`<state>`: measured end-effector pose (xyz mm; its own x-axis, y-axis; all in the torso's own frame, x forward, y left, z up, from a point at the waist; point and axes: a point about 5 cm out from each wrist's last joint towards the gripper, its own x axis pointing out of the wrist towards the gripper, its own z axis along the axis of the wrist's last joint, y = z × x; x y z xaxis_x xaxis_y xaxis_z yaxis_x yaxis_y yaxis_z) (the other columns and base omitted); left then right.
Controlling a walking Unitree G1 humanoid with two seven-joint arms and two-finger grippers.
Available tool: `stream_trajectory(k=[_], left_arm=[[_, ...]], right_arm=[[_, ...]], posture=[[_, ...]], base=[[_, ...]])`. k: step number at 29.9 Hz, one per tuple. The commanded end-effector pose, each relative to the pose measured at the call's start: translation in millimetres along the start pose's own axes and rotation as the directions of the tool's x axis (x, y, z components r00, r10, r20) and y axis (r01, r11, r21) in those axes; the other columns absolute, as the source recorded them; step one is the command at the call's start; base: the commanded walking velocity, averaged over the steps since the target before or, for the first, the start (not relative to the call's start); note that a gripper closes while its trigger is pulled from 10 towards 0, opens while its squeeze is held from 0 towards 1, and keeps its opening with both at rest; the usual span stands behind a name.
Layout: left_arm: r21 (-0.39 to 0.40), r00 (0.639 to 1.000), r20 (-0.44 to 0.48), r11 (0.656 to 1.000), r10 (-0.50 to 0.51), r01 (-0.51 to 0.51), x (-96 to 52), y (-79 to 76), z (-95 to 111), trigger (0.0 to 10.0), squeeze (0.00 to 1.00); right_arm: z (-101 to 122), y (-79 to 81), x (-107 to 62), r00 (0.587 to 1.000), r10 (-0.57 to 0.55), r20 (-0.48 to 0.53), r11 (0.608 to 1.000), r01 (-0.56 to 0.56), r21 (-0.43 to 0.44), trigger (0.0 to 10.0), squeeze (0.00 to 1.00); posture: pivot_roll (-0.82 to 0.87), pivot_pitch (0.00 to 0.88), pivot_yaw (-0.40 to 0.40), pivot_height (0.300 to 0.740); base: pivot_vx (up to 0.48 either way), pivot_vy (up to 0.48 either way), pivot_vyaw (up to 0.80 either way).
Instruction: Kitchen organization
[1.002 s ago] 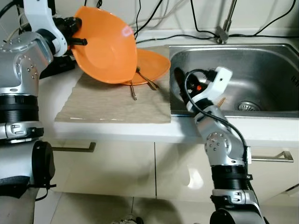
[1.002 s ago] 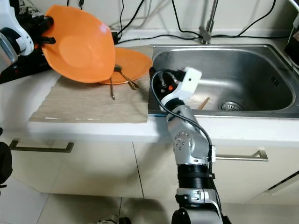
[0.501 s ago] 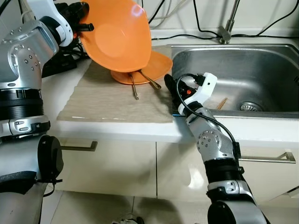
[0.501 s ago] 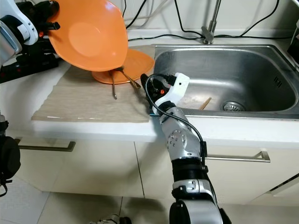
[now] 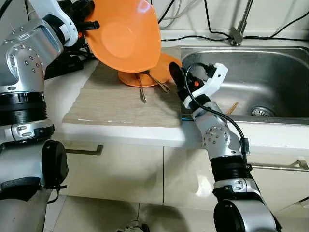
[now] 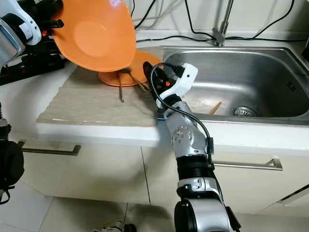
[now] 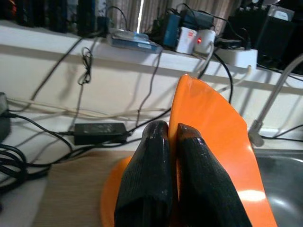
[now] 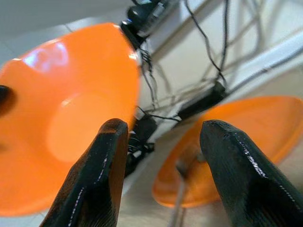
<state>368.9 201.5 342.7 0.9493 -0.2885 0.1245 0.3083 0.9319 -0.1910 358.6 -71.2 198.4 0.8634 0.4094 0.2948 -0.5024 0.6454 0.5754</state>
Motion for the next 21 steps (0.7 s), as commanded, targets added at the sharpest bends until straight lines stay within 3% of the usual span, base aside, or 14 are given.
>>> stream_trajectory(k=[1, 14, 21], left_arm=[[-0.001, 0.996, 0.081, 0.999, -0.036, 0.036, -3.7, -10.6, 22.3, 0.0, 0.0], [-0.032, 0.993, 0.082, 0.996, -0.084, 0.087, -5.1, -25.5, 21.6, 0.0, 0.0], [-0.052, 0.985, 0.094, 0.988, -0.142, 0.148, -8.0, -42.0, 25.2, 0.0, 0.0]], right_arm=[[-11.6, 40.7, 21.5, 0.993, 0.115, 0.004, 0.991, -0.115, 0.072, 10.0, 0.0], [-15.7, 55.6, 33.7, 0.987, 0.164, -0.009, 0.985, -0.163, 0.055, 10.0, 0.0], [-14.7, 60.3, 39.2, 0.984, 0.178, 0.003, 0.984, -0.178, 0.031, 10.0, 0.0]], posture=[[0.03, 0.0, 0.098, 0.74], [0.04, 0.0, 0.087, 0.74], [0.04, 0.0, 0.086, 0.74]], base=[[0.0, 0.0, 0.0], [0.0, 0.0, 0.0], [0.0, 0.0, 0.0]])
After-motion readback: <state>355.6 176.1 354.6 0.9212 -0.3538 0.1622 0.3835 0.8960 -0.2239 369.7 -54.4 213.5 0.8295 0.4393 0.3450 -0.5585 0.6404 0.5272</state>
